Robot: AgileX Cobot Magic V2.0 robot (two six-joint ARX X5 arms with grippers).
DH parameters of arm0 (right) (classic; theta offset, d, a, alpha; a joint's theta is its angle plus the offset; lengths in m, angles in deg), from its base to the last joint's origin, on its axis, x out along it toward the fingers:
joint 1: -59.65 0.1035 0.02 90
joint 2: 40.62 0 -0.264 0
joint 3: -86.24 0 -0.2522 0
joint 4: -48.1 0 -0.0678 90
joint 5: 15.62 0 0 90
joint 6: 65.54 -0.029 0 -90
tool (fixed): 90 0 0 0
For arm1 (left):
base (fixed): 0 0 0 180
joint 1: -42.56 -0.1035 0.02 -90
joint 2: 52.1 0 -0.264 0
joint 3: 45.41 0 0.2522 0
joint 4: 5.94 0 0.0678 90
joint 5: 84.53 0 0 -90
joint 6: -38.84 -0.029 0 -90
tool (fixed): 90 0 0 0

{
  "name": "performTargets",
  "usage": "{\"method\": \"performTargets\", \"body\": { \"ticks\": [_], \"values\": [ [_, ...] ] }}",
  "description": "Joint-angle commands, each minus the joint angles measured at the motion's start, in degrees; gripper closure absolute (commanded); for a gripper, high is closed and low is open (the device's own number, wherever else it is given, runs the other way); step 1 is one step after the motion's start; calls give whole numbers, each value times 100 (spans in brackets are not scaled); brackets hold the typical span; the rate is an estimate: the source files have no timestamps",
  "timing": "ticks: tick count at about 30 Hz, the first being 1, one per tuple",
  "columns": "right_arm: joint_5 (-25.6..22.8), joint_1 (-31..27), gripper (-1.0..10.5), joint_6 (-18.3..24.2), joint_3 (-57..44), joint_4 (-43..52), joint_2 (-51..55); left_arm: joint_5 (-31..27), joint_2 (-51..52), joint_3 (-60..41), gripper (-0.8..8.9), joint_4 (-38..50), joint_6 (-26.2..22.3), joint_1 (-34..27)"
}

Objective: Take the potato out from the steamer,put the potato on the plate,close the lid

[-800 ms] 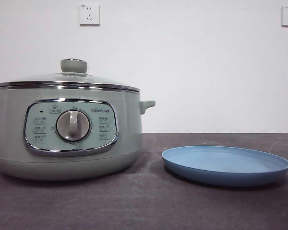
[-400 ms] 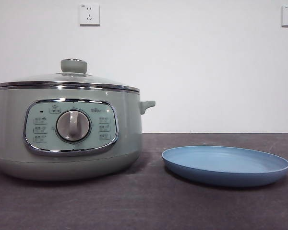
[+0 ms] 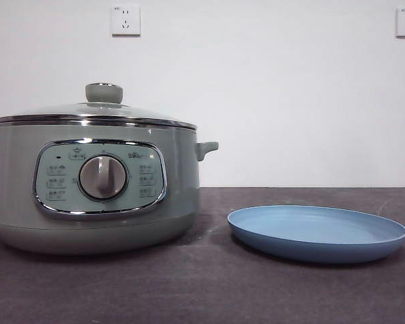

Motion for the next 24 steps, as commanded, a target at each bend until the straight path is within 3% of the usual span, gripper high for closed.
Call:
{"method": "performTargets", "body": {
  "ticks": [1, 5, 11, 13, 14, 16, 18, 24],
  "values": [
    [22, 120, 958, 542, 780, -603, -651, 4, -581, 588, 820, -577, -660, -15],
    [7, 402, 958, 970, 1856, -1718, -1655, 7, -1467, 1357, 819, -1333, -949, -13],
    [7, 758, 931, 1453, 2535, -2570, -2667, 125, -2485, 2013, 804, -1668, -977, 9],
    [4, 835, 835, 1453, 2542, -2632, -2822, 306, -2677, 2100, 678, -1637, -975, 35],
    [-2, 870, 725, 1451, 2542, -2682, -2916, 369, -2761, 2114, 520, -1587, -935, 61],
    [-17, 905, 553, 1451, 2542, -2771, -3014, 393, -2861, 2114, 330, -1523, -811, 103],
    [-17, 914, 407, 1451, 2542, -2857, -3095, 417, -2964, 2114, 311, -1482, -763, 155],
    [-17, 960, 393, 1381, 2542, -2898, -3121, 433, -3331, 2114, 311, -1189, -634, 446]
  ]
}}
